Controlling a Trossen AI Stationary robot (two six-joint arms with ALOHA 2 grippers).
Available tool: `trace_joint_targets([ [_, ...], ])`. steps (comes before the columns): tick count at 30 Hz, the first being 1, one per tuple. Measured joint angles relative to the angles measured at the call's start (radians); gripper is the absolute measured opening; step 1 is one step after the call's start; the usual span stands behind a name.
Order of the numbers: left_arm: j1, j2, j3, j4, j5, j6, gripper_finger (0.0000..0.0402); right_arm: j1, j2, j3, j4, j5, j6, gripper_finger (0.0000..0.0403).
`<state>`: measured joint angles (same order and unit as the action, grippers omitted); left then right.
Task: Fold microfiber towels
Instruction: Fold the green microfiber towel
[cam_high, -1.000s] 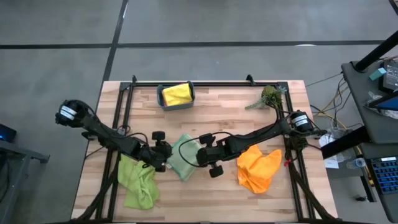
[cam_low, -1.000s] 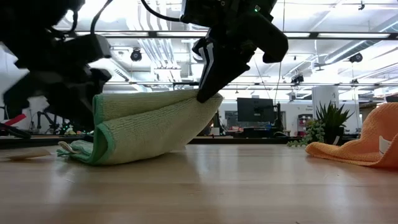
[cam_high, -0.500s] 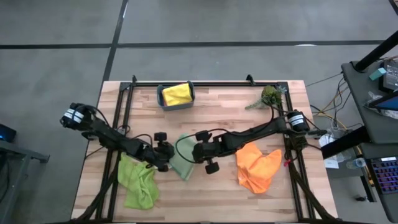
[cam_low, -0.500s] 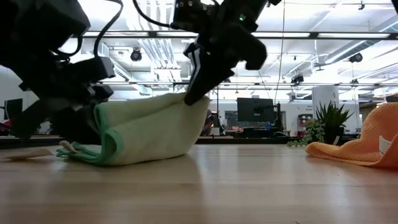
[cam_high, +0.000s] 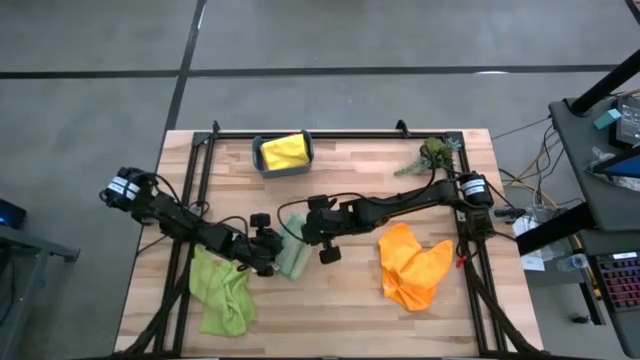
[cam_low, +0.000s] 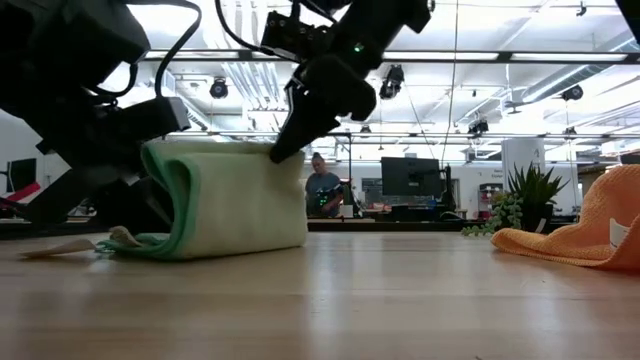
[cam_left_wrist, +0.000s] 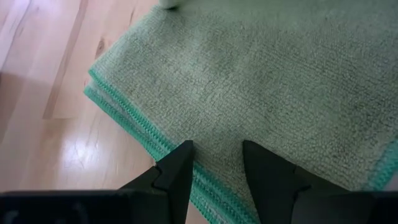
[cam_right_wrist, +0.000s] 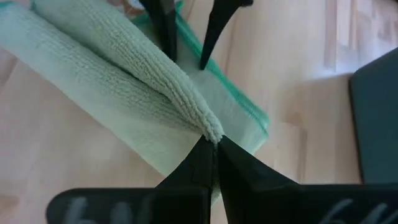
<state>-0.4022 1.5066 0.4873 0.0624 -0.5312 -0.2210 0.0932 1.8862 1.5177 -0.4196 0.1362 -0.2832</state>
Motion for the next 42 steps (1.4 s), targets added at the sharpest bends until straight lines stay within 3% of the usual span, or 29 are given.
trace_joint_targets([
  [21,0.004,-0.031,0.002,-0.049,0.005,0.053,0.0130,-0.078,0.096,-0.001,0.161,-0.013,-0.087,0.0009],
  [27,0.004,-0.134,0.007,-0.225,-0.010,0.048,0.0130,-0.081,0.102,-0.001,0.171,-0.013,-0.099,0.0009],
  [34,0.004,-0.271,0.004,-0.246,-0.019,0.075,0.0130,-0.081,0.100,-0.001,0.194,-0.014,-0.128,0.0009],
  [42,0.004,-0.432,0.006,-0.396,-0.024,0.070,0.0130,-0.081,0.118,-0.001,0.230,-0.032,-0.160,0.0009],
])
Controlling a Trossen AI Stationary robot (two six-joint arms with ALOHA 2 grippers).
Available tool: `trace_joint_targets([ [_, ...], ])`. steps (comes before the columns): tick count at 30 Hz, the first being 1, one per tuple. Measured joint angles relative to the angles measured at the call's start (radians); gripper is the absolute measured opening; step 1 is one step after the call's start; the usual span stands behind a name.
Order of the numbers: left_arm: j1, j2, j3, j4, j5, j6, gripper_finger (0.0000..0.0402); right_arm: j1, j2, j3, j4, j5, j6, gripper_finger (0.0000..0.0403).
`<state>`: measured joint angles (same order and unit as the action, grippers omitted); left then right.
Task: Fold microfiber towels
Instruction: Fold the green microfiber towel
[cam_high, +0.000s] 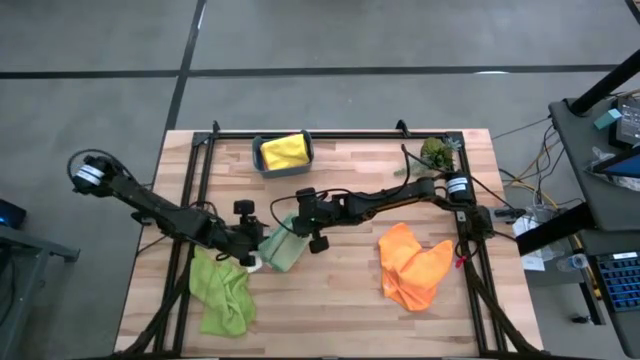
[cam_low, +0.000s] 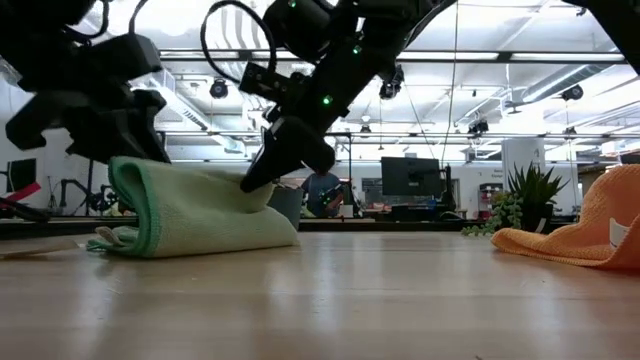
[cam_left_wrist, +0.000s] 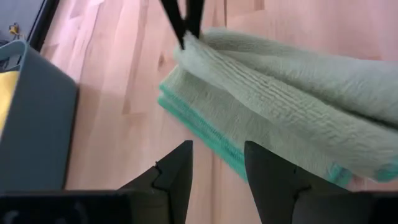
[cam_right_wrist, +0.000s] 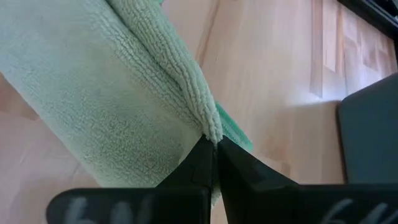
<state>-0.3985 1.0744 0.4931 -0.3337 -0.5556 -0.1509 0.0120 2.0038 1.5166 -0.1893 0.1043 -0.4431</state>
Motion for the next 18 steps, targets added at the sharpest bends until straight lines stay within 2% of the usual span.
trace_joint_targets([
  [9,0.000,-0.127,0.000,-0.016,-0.003,0.001,0.0130,-0.021,0.017,0.000,0.053,-0.001,0.005,0.0009],
  [18,0.000,-0.106,-0.001,0.015,-0.003,0.000,0.0130,-0.026,0.017,0.000,0.109,-0.004,-0.013,0.0014],
])
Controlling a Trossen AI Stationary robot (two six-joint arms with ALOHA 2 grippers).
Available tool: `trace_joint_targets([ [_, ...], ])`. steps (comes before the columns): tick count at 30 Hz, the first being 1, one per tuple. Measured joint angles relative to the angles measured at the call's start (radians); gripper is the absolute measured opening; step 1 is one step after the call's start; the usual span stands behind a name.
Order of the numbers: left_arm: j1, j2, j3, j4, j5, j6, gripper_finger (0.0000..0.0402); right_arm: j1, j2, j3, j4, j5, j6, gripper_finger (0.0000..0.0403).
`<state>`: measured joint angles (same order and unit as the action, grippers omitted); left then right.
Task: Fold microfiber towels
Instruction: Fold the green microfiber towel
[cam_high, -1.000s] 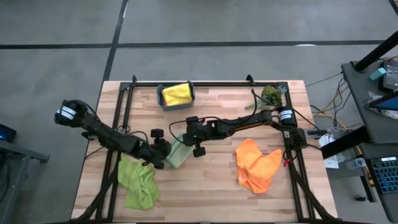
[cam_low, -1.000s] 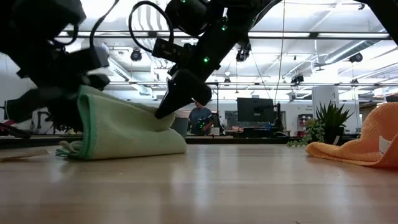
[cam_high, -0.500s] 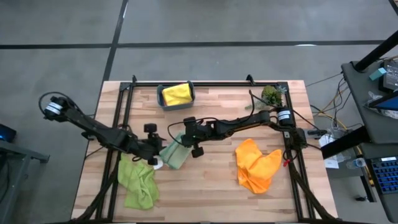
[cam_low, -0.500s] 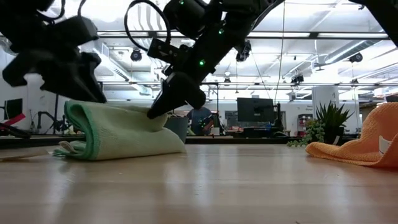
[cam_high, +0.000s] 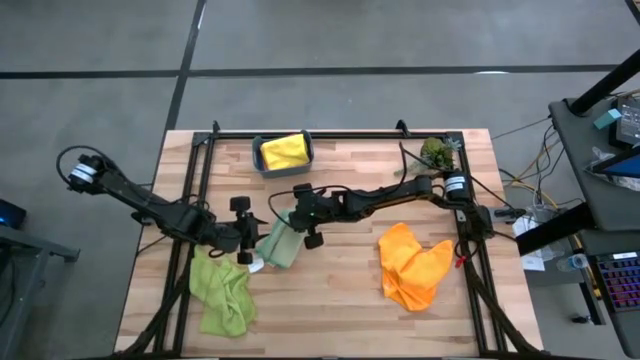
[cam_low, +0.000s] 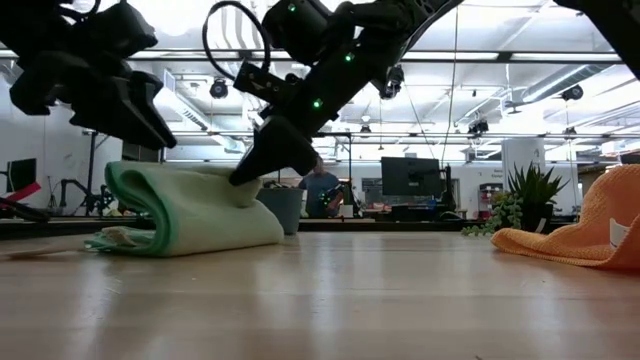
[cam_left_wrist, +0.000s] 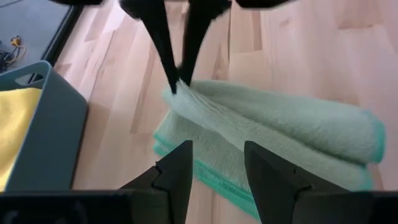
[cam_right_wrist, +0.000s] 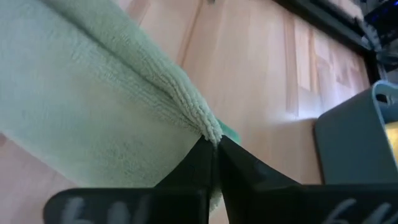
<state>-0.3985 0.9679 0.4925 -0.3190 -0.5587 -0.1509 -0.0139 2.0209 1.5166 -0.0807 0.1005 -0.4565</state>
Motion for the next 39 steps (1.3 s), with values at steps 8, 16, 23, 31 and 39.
trace_joint_targets([
  [8,0.000,0.079,-0.001,0.029,0.000,0.000,0.0130,-0.004,0.000,0.000,0.021,0.002,0.026,0.0058],
  [16,0.000,0.152,-0.001,0.027,0.000,0.000,0.0130,-0.019,0.000,0.000,0.049,0.029,0.098,0.0104],
  [23,0.002,0.233,-0.001,0.024,0.000,-0.002,0.0130,-0.027,-0.002,0.000,0.059,0.058,0.098,0.0120],
  [31,0.013,0.306,0.008,0.021,-0.001,0.000,0.0130,-0.028,-0.005,0.000,0.072,0.058,0.096,0.0112],
  [39,0.013,0.258,0.040,-0.092,-0.003,-0.002,0.0130,-0.036,-0.022,0.000,0.085,0.060,0.065,0.0095],
])
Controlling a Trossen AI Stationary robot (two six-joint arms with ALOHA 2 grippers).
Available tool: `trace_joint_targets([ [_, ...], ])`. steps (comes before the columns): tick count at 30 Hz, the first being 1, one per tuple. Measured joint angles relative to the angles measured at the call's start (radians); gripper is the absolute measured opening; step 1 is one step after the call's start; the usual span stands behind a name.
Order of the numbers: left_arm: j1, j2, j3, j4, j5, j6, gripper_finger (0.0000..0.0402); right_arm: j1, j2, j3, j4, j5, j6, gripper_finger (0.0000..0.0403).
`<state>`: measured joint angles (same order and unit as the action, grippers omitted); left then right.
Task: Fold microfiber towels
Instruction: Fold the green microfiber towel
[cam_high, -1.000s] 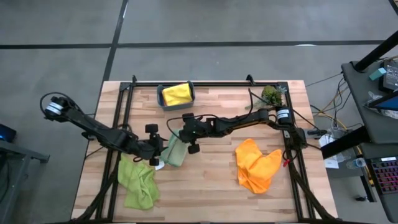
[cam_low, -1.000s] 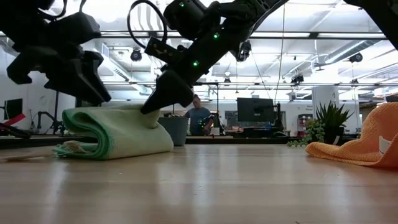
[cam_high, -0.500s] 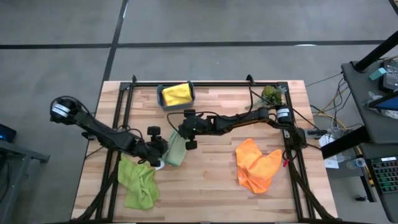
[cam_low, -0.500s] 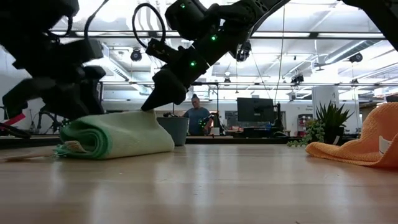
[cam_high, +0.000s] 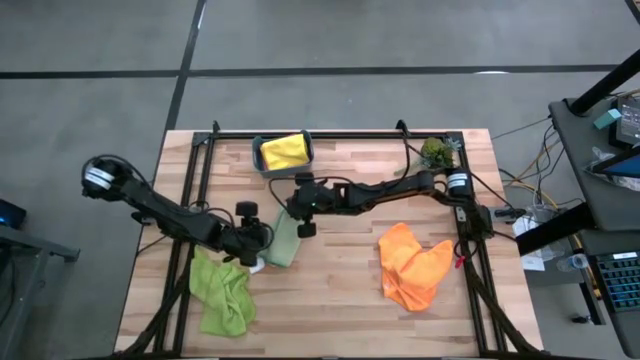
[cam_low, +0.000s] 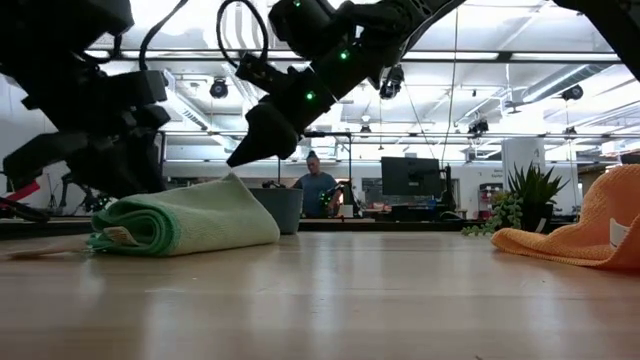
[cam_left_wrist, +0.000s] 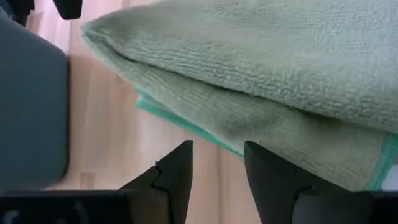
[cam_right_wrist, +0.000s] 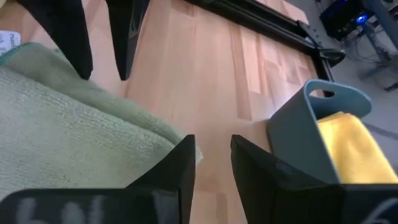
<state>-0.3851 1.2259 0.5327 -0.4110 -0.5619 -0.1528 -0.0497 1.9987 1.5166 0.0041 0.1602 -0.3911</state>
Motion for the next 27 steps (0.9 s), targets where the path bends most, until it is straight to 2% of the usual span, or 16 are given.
trace_joint_targets([
  [7,0.000,-0.101,0.013,0.000,0.009,-0.024,0.0130,0.004,-0.073,0.000,-0.090,-0.001,-0.027,0.0075],
  [10,0.000,-0.140,0.035,0.013,0.013,-0.149,0.0130,0.011,-0.110,0.000,-0.174,0.000,-0.018,0.0065],
  [14,0.000,-0.155,0.055,0.011,0.076,-0.398,0.0130,0.030,-0.133,0.000,-0.272,-0.003,0.018,0.0054],
  [18,0.008,-0.133,0.066,0.010,0.091,-0.732,0.0130,0.062,-0.137,-0.008,-0.322,-0.003,0.050,0.0047],
  [20,0.017,-0.119,0.071,0.006,0.100,-0.821,0.0130,0.080,-0.137,-0.022,-0.326,-0.003,0.060,0.0047],
  [27,0.051,0.014,0.127,0.003,0.138,-0.860,0.0130,0.121,-0.137,-0.054,-0.330,-0.003,0.094,0.0047],
])
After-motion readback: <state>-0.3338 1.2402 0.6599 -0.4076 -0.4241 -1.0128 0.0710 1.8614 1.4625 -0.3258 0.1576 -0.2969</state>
